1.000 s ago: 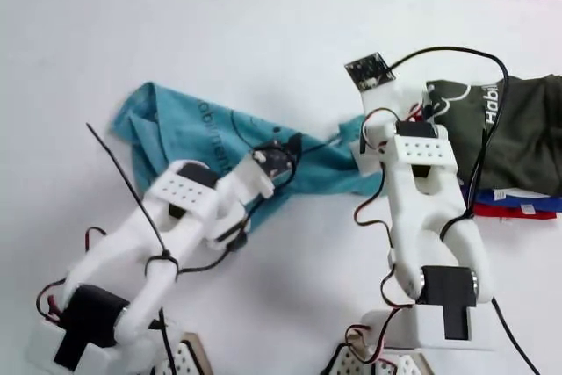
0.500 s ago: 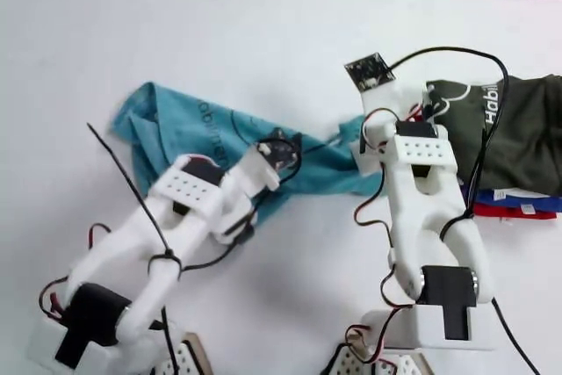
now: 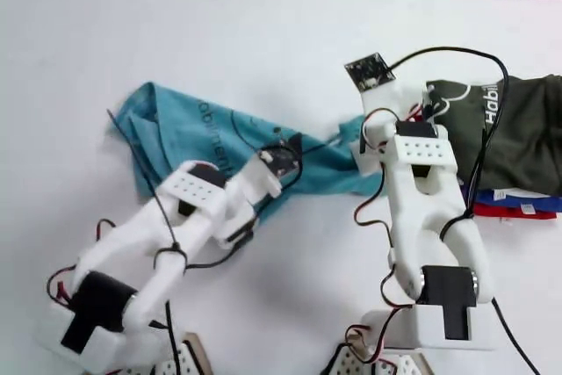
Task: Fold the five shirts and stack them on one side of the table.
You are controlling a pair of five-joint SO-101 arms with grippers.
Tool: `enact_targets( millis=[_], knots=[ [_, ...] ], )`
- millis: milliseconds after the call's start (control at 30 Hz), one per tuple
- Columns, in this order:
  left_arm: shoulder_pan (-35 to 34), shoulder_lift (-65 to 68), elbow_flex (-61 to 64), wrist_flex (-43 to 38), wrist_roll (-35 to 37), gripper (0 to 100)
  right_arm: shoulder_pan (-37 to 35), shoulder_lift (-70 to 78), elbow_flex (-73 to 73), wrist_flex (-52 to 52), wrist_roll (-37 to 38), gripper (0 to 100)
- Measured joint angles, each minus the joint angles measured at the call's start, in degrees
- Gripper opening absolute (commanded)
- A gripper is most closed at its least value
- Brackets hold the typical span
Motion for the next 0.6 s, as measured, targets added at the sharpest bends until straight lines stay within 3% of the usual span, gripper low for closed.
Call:
enact_targets(
  millis=[367, 600],
  knots=[
    [-0.44, 8.70, -13.71, 9.76, 0.00, 3, 0.00, 0.00, 0.00, 0.00, 0.00, 2.1],
    [-0.35, -1.49, -21.98, 24.88, -0.53, 3, 0.00, 0.00, 0.00, 0.00, 0.00, 4.9]
  ],
)
